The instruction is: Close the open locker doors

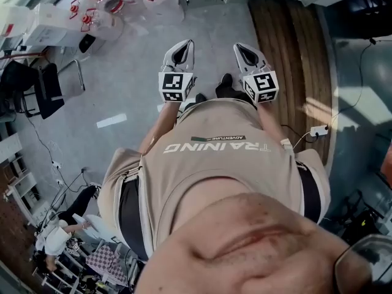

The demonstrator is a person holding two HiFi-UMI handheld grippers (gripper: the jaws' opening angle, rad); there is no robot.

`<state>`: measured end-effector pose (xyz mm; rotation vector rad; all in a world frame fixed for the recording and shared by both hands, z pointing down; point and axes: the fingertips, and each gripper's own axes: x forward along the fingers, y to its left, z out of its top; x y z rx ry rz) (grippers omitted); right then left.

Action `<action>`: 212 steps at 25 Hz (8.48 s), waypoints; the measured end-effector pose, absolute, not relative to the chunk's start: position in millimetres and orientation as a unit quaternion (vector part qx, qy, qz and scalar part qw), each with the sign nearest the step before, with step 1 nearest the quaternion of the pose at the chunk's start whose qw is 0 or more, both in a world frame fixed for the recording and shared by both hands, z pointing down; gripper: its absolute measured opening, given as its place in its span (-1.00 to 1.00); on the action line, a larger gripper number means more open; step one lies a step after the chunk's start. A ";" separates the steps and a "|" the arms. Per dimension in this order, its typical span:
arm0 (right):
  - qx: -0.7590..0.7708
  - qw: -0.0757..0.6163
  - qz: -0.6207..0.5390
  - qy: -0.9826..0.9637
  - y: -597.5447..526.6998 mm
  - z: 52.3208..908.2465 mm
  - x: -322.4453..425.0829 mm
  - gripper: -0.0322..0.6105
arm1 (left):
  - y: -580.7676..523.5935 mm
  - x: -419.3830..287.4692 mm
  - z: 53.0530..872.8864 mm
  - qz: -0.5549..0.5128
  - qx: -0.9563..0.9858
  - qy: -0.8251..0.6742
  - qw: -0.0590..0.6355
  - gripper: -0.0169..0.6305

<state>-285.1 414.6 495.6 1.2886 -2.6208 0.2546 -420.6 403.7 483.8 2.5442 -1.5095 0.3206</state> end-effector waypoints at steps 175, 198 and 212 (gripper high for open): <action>0.729 0.136 0.286 -0.606 186.7 639.7 -39.3 -0.85 | 142.4 -117.0 584.0 0.254 0.965 0.023 0.063 -0.96; 0.776 0.096 0.300 -0.546 149.2 614.9 143.7 -0.85 | 96.2 107.4 597.6 0.260 0.956 0.119 0.063 -0.96; 0.768 0.071 0.298 -0.562 63.4 608.9 226.4 -0.85 | -1.1 150.9 608.3 0.272 0.955 0.037 0.110 -0.96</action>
